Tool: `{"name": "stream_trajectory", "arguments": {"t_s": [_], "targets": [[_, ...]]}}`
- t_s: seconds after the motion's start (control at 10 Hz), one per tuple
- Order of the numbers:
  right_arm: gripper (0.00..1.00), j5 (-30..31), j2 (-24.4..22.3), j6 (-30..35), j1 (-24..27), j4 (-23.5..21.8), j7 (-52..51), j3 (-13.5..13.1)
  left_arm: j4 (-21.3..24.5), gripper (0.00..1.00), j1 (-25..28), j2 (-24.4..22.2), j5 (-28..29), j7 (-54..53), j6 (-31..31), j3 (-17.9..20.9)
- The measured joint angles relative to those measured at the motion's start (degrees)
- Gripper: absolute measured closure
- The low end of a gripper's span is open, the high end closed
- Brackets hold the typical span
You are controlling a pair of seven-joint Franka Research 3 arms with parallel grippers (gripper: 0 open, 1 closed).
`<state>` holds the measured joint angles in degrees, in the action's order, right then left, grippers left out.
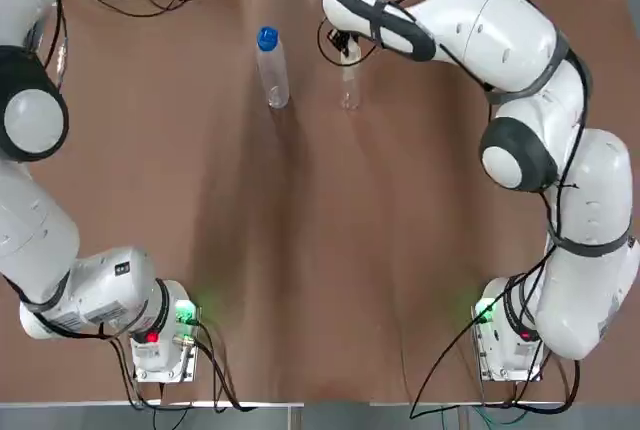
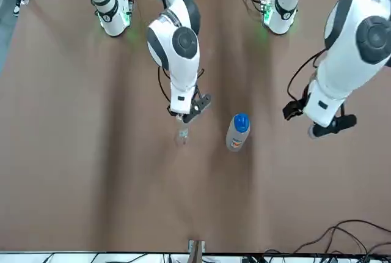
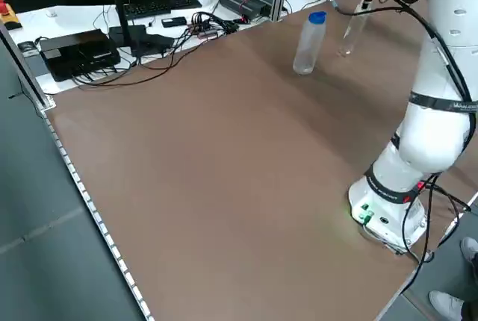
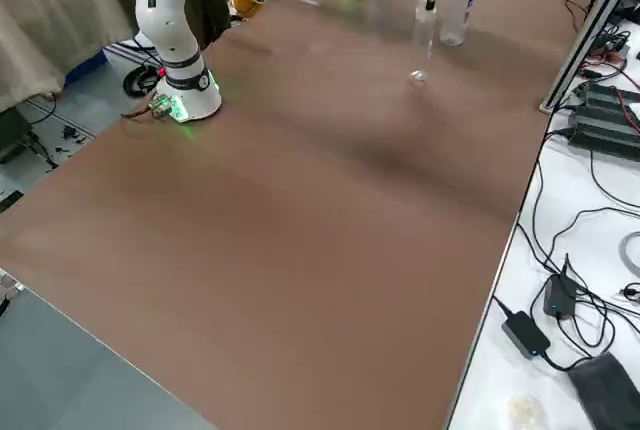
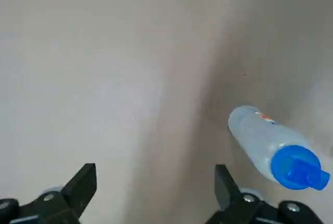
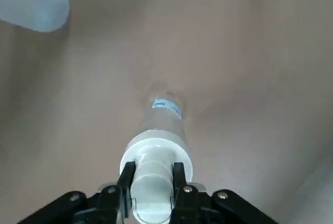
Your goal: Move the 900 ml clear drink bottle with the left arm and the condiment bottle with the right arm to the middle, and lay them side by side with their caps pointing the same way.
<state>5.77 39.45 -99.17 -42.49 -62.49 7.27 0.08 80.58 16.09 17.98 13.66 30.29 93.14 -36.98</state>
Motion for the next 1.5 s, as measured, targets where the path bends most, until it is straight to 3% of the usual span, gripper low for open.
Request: {"name": "stream_trajectory", "arguments": {"t_s": [0.1, 0.4, 0.5, 0.9, 1.5], "targets": [[0.67, 0.0, 0.67, 0.0, -0.11, 0.98, 0.97, 0.08, -0.41, 0.0, -0.8, -0.93, -0.91, -4.9, -0.01, 4.11], [0.67, -0.01, 1.59, 0.37, -0.14, 2.65, 1.54, 0.19, -0.6, 0.0, -13.03, -6.78, -10.81, -16.38, -0.28, 28.85], [0.67, -0.07, 1.77, 0.59, -0.14, 2.72, 1.55, 0.4, -0.25, 0.0, -14.91, -8.71, -11.32, -17.4, -0.75, 31.68], [0.67, -2.26, 2.01, 0.68, 0.14, 2.8, 1.95, 0.61, 6.17, 0.0, -16.46, -16.4, -11.33, -18.46, -1.23, 31.86], [0.66, -2.32, 2.18, 0.68, 0.35, 2.8, 2.06, 0.62, 8.99, 0.0, -16.64, -16.01, -11.33, -19.2, 1.85, 31.78]]}}
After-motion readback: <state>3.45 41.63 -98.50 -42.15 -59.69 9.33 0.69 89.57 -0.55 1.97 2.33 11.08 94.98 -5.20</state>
